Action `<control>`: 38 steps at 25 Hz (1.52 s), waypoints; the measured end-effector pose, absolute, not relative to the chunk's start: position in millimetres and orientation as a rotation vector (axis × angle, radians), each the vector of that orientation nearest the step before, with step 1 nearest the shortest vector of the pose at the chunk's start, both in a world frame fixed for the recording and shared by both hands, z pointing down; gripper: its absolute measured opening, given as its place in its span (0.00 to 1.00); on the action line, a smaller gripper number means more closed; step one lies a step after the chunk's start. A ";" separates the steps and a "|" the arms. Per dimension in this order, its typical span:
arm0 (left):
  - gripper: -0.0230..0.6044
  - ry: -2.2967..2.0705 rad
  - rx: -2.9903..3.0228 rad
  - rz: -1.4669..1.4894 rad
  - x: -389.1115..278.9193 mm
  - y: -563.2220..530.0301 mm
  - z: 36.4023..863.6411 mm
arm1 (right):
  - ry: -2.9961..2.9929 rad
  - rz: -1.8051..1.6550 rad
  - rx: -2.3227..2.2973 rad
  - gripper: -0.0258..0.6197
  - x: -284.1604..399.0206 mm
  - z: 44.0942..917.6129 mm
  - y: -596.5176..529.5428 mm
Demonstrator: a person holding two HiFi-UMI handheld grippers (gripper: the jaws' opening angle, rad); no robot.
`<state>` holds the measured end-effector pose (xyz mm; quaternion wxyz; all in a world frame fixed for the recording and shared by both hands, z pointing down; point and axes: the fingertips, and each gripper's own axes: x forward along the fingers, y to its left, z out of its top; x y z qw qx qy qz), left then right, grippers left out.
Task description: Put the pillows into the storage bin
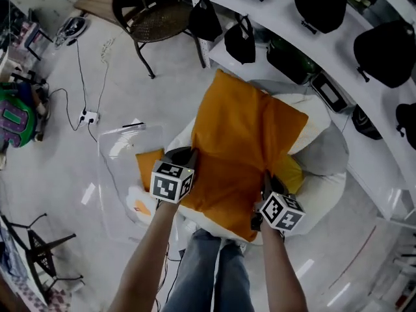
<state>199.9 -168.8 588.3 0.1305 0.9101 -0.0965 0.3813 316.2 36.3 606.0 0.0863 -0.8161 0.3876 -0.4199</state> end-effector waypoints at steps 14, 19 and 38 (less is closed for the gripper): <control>0.07 -0.976 2.400 0.970 -82.9 -274.8 567.5 | 1.852 -1.311 -2.159 0.06 118.3 588.2 -152.0; 0.07 -1.115 2.293 0.988 -177.8 -289.2 586.5 | 1.994 -1.365 -2.062 0.06 36.0 608.7 -189.7; 0.16 -1.327 2.087 1.162 -333.6 -317.5 729.6 | 2.318 -1.516 -2.024 0.25 -96.8 752.6 -227.6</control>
